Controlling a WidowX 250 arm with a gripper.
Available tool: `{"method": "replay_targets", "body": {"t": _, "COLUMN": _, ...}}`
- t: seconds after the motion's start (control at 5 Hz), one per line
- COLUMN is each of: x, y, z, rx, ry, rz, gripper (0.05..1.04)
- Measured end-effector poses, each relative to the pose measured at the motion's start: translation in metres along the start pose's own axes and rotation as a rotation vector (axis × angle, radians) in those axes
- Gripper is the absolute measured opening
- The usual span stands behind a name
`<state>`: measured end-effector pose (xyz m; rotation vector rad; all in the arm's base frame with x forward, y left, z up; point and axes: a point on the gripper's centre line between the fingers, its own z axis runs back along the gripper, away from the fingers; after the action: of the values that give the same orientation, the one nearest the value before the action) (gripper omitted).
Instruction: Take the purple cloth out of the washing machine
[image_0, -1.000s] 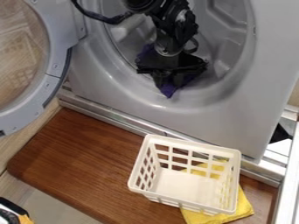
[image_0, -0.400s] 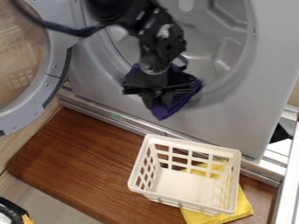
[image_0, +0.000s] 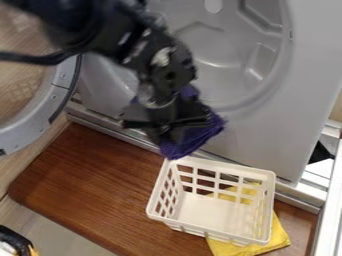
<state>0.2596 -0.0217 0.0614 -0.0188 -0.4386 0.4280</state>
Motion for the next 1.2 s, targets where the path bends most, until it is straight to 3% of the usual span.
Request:
{"method": "replay_targets", "body": {"t": 0.2, "x": -0.013, "y": 0.022, "z": -0.006, "rx": 0.017, "ry": 0.032, "rz": 0.078, "gripper": 0.245}}
{"method": "replay_targets", "body": {"t": 0.4, "x": -0.018, "y": 0.040, "z": -0.012, "rx": 0.039, "ry": 0.033, "rz": 0.124, "gripper": 0.245}}
{"method": "replay_targets", "body": {"t": 0.6, "x": -0.021, "y": 0.056, "z": -0.022, "rx": 0.087, "ry": 0.057, "rz": 0.185, "gripper": 0.245}}
{"method": "replay_targets", "body": {"t": 0.8, "x": -0.029, "y": 0.067, "z": -0.040, "rx": 0.120, "ry": 0.102, "rz": 0.216, "gripper": 0.245}}
{"method": "replay_targets", "body": {"t": 1.0, "x": -0.032, "y": 0.069, "z": -0.058, "rx": 0.125, "ry": 0.106, "rz": 0.238, "gripper": 0.245}}
{"method": "replay_targets", "body": {"t": 1.2, "x": -0.031, "y": 0.065, "z": -0.081, "rx": 0.130, "ry": 0.142, "rz": 0.240, "gripper": 0.245}}
